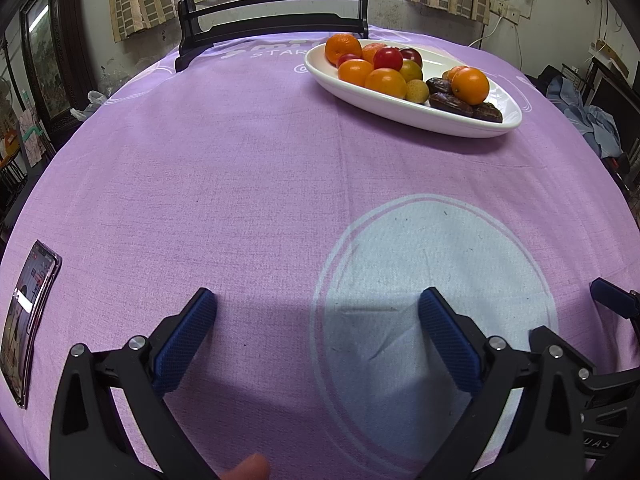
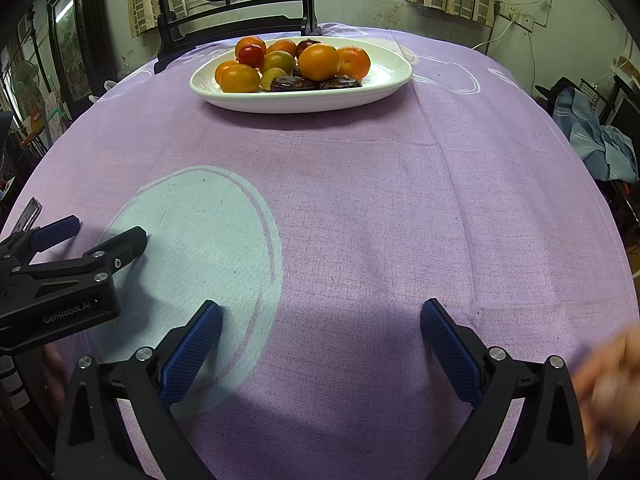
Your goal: Organize fruits
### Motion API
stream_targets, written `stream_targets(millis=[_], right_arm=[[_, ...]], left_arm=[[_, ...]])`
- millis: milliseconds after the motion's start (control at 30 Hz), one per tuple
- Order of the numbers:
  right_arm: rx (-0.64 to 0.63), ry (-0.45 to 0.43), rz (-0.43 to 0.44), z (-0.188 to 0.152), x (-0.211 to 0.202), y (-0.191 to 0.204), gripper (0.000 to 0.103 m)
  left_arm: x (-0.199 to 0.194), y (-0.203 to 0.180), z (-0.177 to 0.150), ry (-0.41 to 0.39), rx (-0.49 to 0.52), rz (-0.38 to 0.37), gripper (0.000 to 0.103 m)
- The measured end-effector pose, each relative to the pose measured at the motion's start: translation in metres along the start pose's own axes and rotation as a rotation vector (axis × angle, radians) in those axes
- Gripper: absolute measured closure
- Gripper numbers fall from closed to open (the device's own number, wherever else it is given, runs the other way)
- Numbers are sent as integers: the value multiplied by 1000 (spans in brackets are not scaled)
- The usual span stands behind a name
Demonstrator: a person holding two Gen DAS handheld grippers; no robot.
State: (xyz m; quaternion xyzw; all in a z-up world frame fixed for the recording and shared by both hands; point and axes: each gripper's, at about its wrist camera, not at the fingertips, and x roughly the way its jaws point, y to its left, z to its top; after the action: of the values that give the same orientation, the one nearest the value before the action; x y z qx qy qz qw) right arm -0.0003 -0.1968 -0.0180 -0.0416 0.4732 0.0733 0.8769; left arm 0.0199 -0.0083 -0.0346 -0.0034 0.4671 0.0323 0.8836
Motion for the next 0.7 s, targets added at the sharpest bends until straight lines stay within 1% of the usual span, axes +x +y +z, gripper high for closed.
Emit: stream_targets(millis=[700], right_arm=[[0,0,0,0,0,0,3]], left_arm=[[0,1,0,0,-1,-2,4]])
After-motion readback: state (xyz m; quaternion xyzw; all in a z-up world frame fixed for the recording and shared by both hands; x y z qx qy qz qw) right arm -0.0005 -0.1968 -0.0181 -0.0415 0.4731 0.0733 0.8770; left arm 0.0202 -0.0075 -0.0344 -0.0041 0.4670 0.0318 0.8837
